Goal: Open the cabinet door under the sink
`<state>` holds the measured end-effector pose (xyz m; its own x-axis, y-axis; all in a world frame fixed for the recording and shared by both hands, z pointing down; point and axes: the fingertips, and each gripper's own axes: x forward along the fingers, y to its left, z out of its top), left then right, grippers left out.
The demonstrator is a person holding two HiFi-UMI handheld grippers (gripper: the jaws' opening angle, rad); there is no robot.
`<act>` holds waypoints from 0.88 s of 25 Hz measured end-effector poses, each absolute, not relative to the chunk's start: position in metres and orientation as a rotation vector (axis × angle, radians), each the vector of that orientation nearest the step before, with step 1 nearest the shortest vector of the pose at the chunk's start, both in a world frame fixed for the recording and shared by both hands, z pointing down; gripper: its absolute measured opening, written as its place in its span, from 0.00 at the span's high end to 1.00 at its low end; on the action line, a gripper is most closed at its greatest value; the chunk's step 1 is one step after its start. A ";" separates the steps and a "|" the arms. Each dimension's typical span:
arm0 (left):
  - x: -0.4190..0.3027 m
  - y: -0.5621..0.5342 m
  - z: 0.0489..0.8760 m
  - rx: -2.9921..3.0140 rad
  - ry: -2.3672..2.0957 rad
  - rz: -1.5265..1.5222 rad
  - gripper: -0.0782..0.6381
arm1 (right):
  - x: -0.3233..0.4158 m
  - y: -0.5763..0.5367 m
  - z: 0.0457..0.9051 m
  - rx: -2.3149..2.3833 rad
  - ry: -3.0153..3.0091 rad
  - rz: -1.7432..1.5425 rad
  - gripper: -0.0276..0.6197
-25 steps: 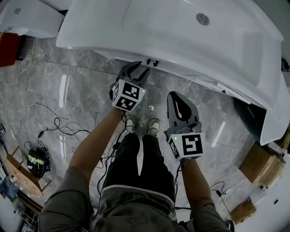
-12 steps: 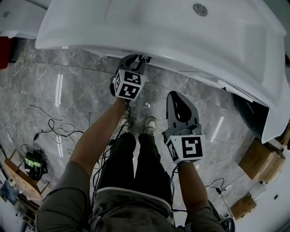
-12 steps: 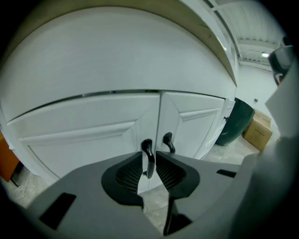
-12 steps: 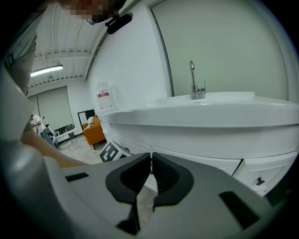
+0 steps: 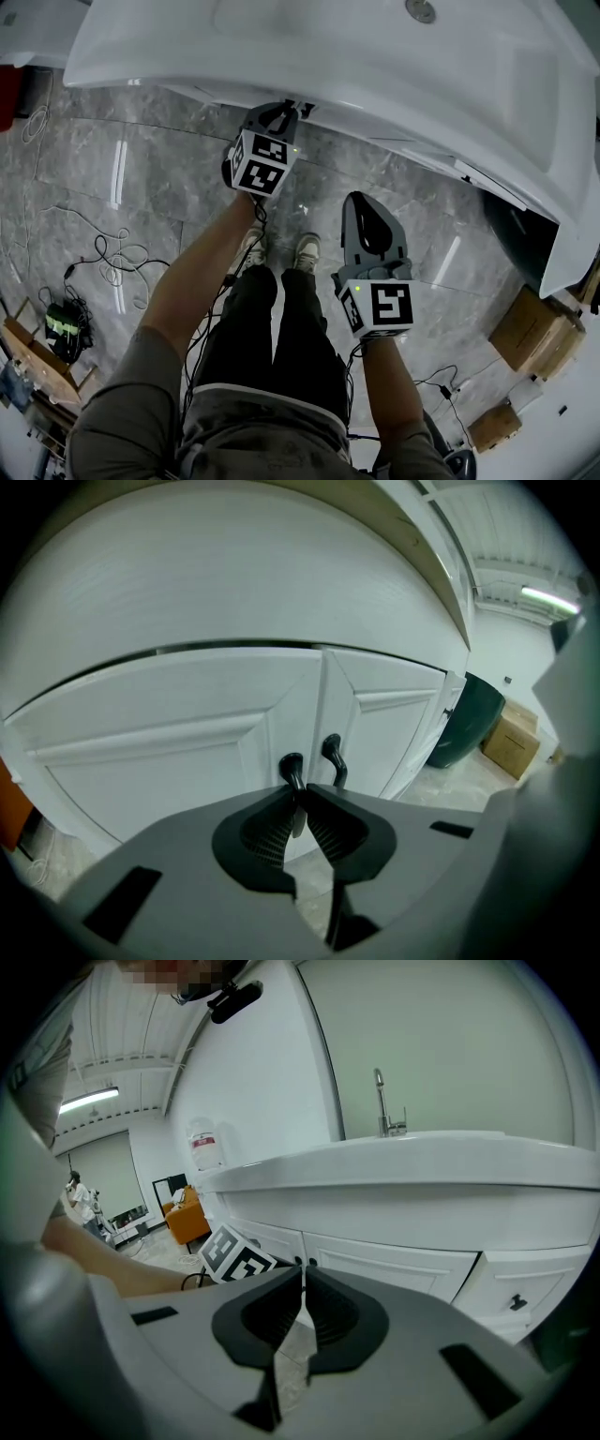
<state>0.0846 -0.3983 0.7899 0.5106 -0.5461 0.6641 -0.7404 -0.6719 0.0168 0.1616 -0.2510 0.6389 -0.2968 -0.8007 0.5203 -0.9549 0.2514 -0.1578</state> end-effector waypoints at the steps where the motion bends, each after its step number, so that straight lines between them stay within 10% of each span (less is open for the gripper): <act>1: 0.084 -0.397 0.790 2.460 -1.078 0.923 0.82 | 0.161 -0.250 0.640 1.610 -2.195 0.648 0.91; 22: -0.015 -0.277 0.787 2.649 -0.876 0.780 0.82 | 0.059 -0.217 0.660 1.320 -2.242 0.654 0.91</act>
<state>-0.0148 -0.2768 0.7866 0.6769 -0.4798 0.5582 -0.6102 -0.7899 0.0611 0.0592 -0.2171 0.6599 -0.4371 -0.6719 0.5980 -0.8880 0.4278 -0.1685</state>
